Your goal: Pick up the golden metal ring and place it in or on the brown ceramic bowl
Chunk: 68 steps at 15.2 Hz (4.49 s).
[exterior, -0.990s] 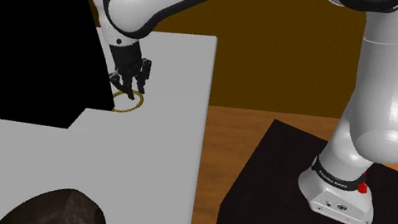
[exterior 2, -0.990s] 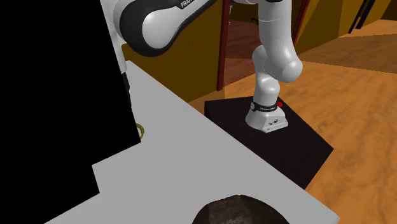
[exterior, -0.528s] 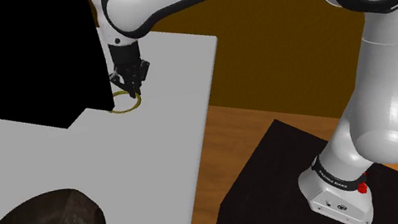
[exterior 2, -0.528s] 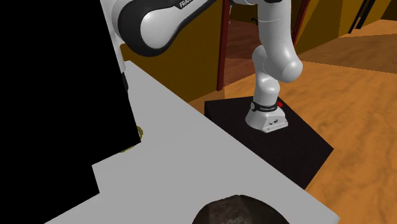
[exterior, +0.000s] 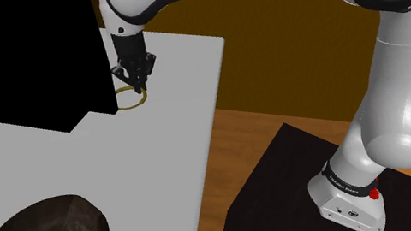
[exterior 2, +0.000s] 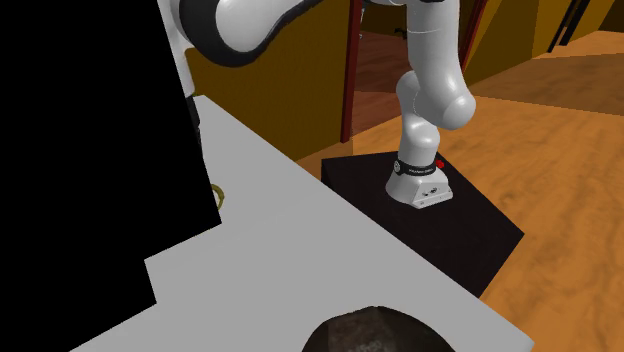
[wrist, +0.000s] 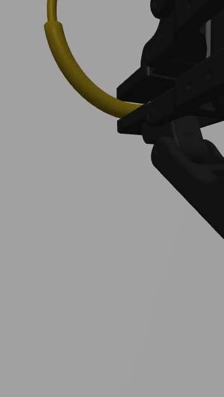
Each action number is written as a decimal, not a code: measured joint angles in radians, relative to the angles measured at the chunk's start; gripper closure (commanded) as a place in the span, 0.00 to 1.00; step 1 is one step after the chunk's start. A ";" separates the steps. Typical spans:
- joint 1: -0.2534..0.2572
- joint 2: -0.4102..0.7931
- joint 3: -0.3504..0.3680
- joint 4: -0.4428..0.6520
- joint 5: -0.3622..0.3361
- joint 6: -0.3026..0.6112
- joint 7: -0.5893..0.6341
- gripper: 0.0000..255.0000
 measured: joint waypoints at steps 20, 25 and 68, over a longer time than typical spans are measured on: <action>0.042 -0.030 0.023 0.180 0.005 -0.212 0.051 1.00; 0.108 -0.043 0.062 0.165 0.003 -0.213 0.155 1.00; 0.463 0.121 0.208 0.185 -0.092 -0.103 0.657 0.00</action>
